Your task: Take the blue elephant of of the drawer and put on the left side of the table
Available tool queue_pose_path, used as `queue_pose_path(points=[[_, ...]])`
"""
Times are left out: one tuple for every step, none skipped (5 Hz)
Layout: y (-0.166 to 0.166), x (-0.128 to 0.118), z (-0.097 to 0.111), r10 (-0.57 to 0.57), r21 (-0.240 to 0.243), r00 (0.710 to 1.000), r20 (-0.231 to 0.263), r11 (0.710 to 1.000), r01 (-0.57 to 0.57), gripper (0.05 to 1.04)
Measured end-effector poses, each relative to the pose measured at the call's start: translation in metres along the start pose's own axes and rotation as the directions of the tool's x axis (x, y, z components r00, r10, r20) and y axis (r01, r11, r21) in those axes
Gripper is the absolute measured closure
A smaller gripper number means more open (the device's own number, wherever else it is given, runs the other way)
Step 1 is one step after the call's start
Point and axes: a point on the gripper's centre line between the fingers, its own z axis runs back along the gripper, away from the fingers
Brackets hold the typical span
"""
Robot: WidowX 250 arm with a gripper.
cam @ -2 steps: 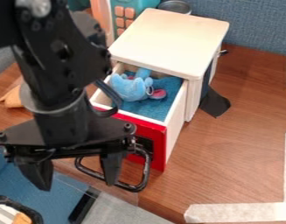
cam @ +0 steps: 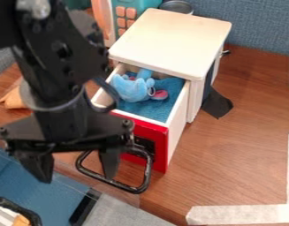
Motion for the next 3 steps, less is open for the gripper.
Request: queue_pose_path(points=[[-0.001,0.017,0.004,0.005,0.001,0.999,0.04,1.0,-0.005,0.083],[-0.004,0.038,0.011,0.025,0.002,0.998,0.054,1.0,-0.025,0.083],[-0.013,0.054,0.006,0.018,0.002,1.0,0.025,1.0,-0.018,0.083]])
